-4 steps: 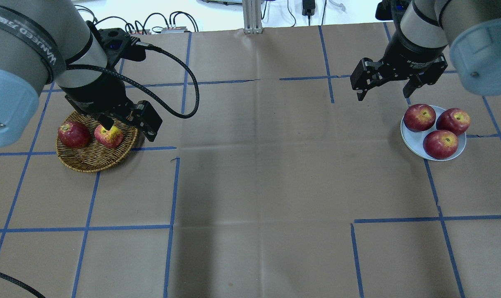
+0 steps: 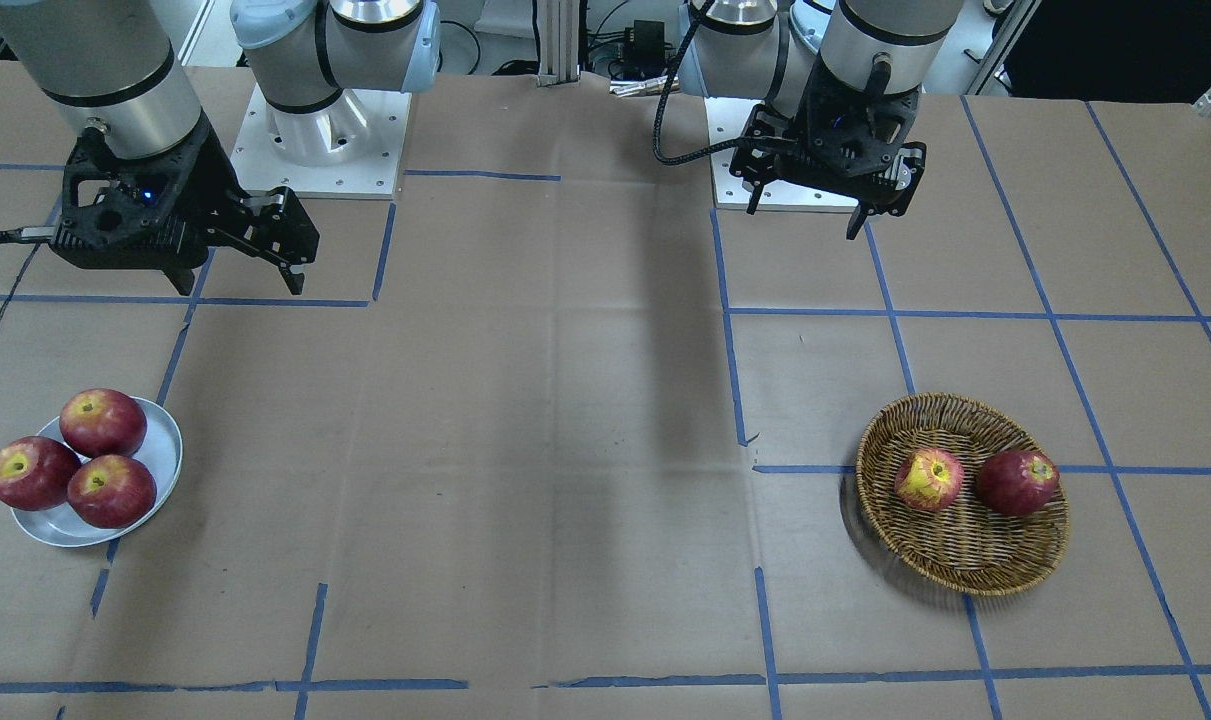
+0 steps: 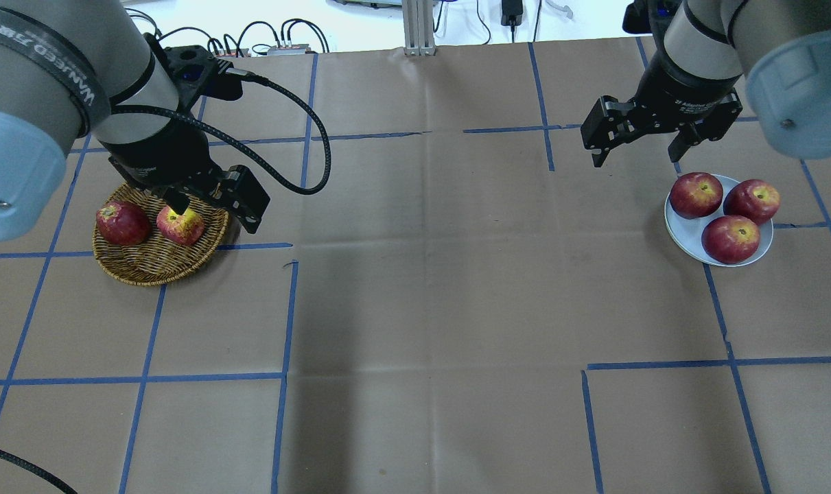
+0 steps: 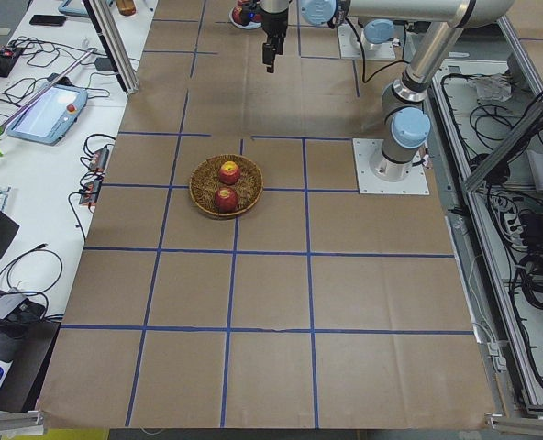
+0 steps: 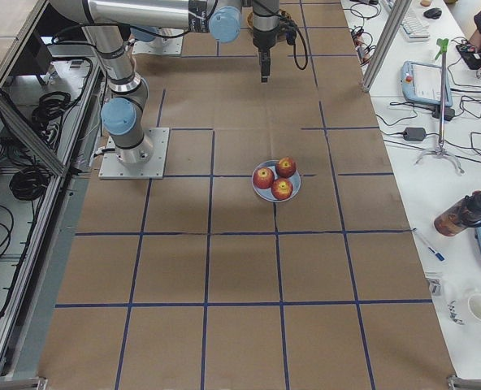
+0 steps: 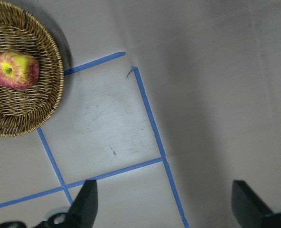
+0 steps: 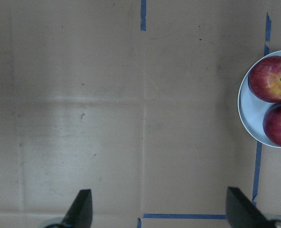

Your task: Transfer apple from basket to plate

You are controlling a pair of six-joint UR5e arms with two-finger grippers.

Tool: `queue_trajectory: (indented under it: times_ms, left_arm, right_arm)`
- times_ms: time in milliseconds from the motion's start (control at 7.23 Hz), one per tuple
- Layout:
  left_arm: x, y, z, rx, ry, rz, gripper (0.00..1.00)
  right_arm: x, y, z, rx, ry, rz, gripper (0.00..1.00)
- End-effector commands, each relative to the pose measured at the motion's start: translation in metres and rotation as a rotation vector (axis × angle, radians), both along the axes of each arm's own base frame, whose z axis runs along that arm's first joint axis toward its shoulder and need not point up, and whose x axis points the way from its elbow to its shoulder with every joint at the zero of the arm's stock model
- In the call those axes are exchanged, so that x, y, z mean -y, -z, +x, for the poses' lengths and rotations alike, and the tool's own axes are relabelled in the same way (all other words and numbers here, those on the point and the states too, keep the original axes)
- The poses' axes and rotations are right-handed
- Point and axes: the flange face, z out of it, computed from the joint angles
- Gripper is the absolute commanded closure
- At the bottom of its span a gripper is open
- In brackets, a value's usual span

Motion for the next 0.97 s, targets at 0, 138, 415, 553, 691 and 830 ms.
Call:
queue_trajectory:
  times_ms: [0,138,415,553,691,830]
  left_arm:
    - [0.0027,0.0025,0.0003,0.0,-0.001,0.004,0.01]
    - [0.003,0.0025,0.001,0.0,-0.003,0.004,0.01]
    - [0.0017,0.0027,0.0012,0.001,-0.001,0.004,0.01]
    - [0.002,0.0035,0.0031,0.0,-0.006,0.007,0.01]
    - [0.002,0.0042,0.0052,-0.001,0.0,0.007,0.01]
    - [0.0017,0.0057,0.0052,-0.001,0.002,0.01,0.01]
  right_arm:
    - [-0.0001,0.0002,0.0,0.0,0.0,0.0,0.0]
    - [0.0001,-0.0006,0.0,0.0,0.0,-0.001,0.0]
    - [-0.0001,0.0002,0.0,0.0,0.0,0.0,0.0]
    - [-0.0001,0.0002,0.0,0.0,0.0,0.0,0.0]
    - [0.0003,-0.0007,0.0,0.0,0.0,-0.003,0.0]
    - [0.0003,-0.0007,0.0,0.0,0.0,-0.003,0.0]
